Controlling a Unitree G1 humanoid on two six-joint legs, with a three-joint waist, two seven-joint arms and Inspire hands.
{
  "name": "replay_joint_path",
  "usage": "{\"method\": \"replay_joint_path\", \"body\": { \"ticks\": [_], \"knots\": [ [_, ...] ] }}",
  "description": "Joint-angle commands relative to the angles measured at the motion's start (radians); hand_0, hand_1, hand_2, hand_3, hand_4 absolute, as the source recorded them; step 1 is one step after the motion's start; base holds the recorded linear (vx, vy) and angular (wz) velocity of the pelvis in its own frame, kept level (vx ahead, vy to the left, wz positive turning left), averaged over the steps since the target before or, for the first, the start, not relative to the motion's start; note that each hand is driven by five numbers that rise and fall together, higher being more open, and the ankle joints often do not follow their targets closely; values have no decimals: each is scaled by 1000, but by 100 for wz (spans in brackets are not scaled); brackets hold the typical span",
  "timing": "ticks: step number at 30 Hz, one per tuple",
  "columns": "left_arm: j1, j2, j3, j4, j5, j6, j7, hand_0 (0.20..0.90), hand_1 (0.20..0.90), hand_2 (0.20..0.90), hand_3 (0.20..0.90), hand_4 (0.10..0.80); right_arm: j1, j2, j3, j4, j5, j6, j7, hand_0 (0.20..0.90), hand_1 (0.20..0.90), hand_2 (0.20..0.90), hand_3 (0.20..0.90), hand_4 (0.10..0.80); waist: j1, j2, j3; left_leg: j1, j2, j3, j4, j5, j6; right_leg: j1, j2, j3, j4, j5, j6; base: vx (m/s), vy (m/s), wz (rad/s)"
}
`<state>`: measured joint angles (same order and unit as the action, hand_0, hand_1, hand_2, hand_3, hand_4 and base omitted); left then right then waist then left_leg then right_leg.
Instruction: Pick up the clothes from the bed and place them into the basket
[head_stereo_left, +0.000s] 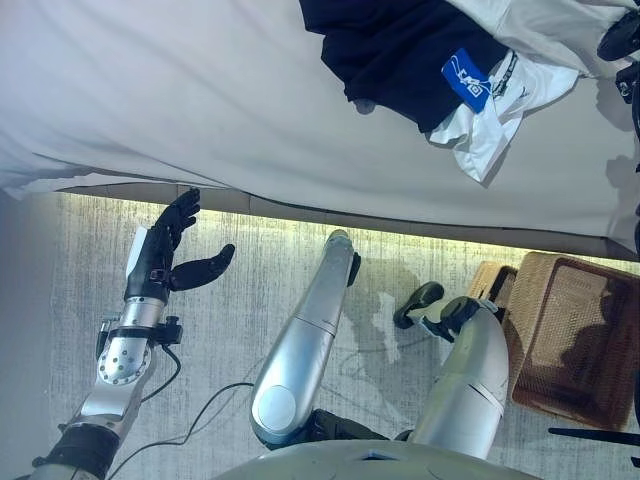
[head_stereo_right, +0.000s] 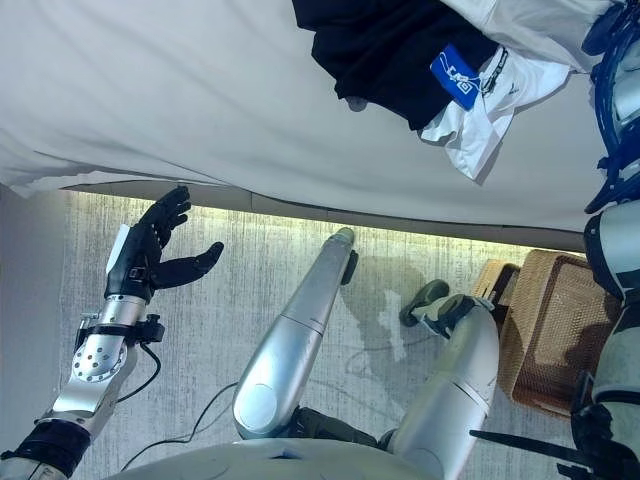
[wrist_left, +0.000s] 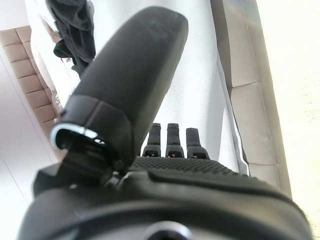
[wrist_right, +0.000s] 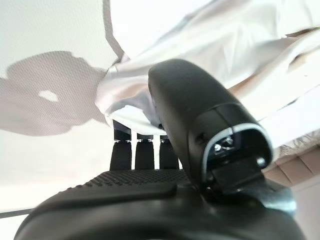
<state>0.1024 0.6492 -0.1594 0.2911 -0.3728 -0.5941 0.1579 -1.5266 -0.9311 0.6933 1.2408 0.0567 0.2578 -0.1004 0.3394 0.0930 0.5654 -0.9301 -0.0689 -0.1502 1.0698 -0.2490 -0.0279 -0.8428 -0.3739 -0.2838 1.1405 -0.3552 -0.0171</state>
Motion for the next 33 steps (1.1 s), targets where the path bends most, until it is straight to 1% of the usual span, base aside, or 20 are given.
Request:
{"method": "replay_joint_path", "body": {
  "ticks": [1, 5, 8, 10, 13, 15, 17, 20, 21, 23, 25, 26, 27, 28, 29, 30, 32, 33],
  "knots": [
    [47, 36, 93, -23, -39, -98, -3, 900, 900, 900, 900, 800, -52, -126, 19, -46, -42, -54, -32, 300, 300, 300, 200, 100, 31, -14, -46, 77, 10, 131, -33, 35, 36, 114, 85, -68, -2, 20, -34, 12, 23, 9],
    [48, 29, 86, -21, -27, -88, -14, 900, 900, 900, 900, 800, -14, -135, -6, -55, -57, -57, -17, 300, 300, 300, 200, 100, 31, -39, -73, 170, 9, 128, -95, 47, 27, 213, 93, -79, -69, 25, -32, 28, 7, -2],
    [44, 29, 85, -21, -21, -73, -31, 900, 900, 900, 900, 800, 8, -142, -27, -50, -58, -70, -27, 300, 300, 300, 200, 100, 34, -57, -98, 229, 10, 127, -137, 43, 30, 286, 100, -93, -118, 25, -37, 56, -20, -4],
    [40, 32, 85, -22, -21, -60, -42, 900, 900, 900, 900, 800, 22, -150, -41, -54, -33, -89, -36, 300, 300, 300, 200, 100, 31, -63, -109, 252, 15, 125, -145, 51, 27, 332, 111, -103, -147, 27, -45, 37, -24, -1],
    [32, 30, 70, -11, 17, -45, -43, 900, 900, 900, 900, 800, 37, -164, -66, -73, 2, -130, -35, 300, 300, 300, 200, 100, 22, -75, -135, 318, 27, 126, -187, 56, 23, 419, 130, -102, -214, 31, -53, 42, -10, -4],
    [27, 27, 56, -5, 49, -14, -55, 900, 900, 900, 900, 800, 39, -171, -75, -86, 22, -159, -42, 300, 300, 300, 200, 100, 18, -78, -143, 350, 30, 125, -212, 53, 22, 454, 135, -101, -246, 35, -54, 20, 23, -9],
    [17, 31, 25, 23, 99, 14, -45, 900, 900, 900, 900, 800, 41, -176, -81, -111, 70, -189, -49, 300, 300, 300, 200, 100, 8, -86, -165, 405, 38, 127, -264, 52, 19, 507, 141, -97, -301, 44, -50, 31, 57, -6],
    [0, 25, -6, 61, 75, 56, -92, 900, 900, 900, 900, 800, 44, -189, -88, -153, 107, -233, -46, 300, 300, 300, 200, 100, -11, -95, -190, 467, 52, 139, -321, 53, 15, 576, 151, -94, -382, 57, -47, -16, 76, -18],
    [-3, 18, -16, 78, 80, 52, -100, 900, 900, 900, 900, 800, 49, -194, -89, -170, 108, -250, -46, 300, 300, 300, 200, 100, -19, -98, -198, 492, 56, 141, -340, 50, 16, 599, 154, -91, -407, 62, -46, -52, 74, -24],
    [-8, 13, -30, 91, 86, 53, -107, 900, 900, 900, 900, 800, 57, -196, -90, -186, 107, -264, -62, 300, 300, 300, 200, 100, -27, -101, -206, 526, 60, 143, -366, 44, 18, 627, 156, -86, -439, 70, -40, -36, 66, -19],
    [-17, 1, -46, 107, 94, 75, -100, 900, 900, 900, 900, 800, 69, -207, -87, -234, 118, -263, -78, 300, 300, 300, 200, 100, -49, -114, -239, 599, 70, 149, -447, 48, 19, 686, 163, -75, -522, 89, -27, -42, 85, -23],
    [-22, -4, -52, 115, 98, 83, -95, 900, 900, 900, 900, 800, 77, -214, -92, -252, 128, -259, -79, 300, 300, 300, 200, 100, -59, -117, -251, 621, 76, 159, -494, 82, 25, 704, 165, -83, -566, 122, -29, -53, 82, -31],
    [-29, -12, -59, 133, 102, 95, -88, 900, 900, 900, 900, 800, 87, -219, -100, -268, 144, -257, -71, 300, 300, 300, 200, 100, -74, -126, -274, 665, 83, 172, -545, 85, 22, 735, 172, -78, -613, 135, -18, -28, 102, -25],
    [-44, -24, -74, 164, 104, 113, -77, 900, 900, 900, 900, 800, 98, -227, -113, -274, 162, -263, -63, 300, 300, 300, 200, 100, -98, -138, -312, 725, 91, 196, -623, 93, 18, 774, 181, -68, -681, 161, 3, 44, 70, -16],
    [-47, -26, -77, 171, 104, 115, -76, 900, 900, 900, 900, 800, 100, -229, -115, -273, 167, -266, -62, 300, 300, 300, 200, 100, -101, -139, -316, 736, 92, 200, -636, 96, 17, 783, 183, -66, -693, 167, 7, 41, 66, -14],
    [-57, -36, -84, 195, 107, 127, -72, 900, 900, 900, 900, 800, 105, -235, -122, -274, 182, -270, -52, 300, 300, 300, 200, 100, -114, -145, -337, 769, 96, 211, -675, 101, 14, 803, 190, -59, -729, 181, 17, 4, 44, -21],
    [-67, -48, -94, 224, 114, 126, -69, 900, 900, 900, 900, 800, 106, -243, -128, -271, 201, -276, -47, 300, 300, 300, 200, 100, -128, -150, -356, 801, 99, 219, -715, 108, 11, 823, 195, -51, -766, 197, 27, -4, 55, -20],
    [-76, -61, -106, 257, 116, 124, -63, 900, 900, 900, 900, 800, 107, -248, -135, -262, 213, -291, -40, 300, 300, 300, 200, 100, -145, -154, -376, 827, 102, 225, -749, 115, 7, 837, 197, -41, -799, 214, 38, 22, 71, -17]
  ]
}}
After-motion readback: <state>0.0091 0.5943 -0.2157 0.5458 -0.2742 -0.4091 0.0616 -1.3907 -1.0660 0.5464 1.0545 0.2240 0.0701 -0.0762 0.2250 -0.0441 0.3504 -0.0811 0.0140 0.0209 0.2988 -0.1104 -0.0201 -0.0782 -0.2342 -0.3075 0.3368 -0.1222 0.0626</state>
